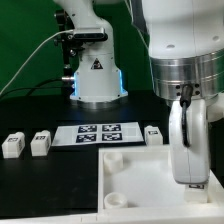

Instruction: Assemble one leg

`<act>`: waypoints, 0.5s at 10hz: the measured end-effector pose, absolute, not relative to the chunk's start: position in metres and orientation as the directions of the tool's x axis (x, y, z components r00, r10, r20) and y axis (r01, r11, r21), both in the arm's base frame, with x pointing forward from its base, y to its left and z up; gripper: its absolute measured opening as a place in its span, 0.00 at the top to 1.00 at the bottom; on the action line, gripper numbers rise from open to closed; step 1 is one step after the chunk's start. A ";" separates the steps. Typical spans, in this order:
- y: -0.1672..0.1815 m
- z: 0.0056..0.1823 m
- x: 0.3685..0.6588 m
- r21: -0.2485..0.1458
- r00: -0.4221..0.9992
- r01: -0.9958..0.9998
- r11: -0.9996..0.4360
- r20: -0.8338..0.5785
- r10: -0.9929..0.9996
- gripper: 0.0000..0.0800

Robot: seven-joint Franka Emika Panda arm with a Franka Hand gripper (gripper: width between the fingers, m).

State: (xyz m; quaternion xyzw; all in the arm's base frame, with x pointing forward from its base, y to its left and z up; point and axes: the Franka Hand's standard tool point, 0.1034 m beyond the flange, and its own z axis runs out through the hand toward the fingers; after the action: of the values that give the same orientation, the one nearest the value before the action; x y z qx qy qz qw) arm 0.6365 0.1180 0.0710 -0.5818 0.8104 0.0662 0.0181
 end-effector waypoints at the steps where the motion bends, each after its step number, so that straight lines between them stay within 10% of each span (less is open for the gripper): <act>1: 0.118 0.071 0.636 0.087 -0.321 -0.946 0.313 -0.106 -0.941 0.34; 5: 0.119 0.071 0.636 0.087 -0.318 -0.947 0.310 -0.106 -0.942 0.19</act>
Offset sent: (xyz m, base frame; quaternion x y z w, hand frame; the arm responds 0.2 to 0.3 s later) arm 0.0000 0.0000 0.0000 0.0000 0.0000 0.0000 1.0000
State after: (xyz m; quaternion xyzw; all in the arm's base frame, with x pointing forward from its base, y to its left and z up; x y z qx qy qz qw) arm 0.6360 0.1188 0.0706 -0.5835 0.8092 0.0664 0.0177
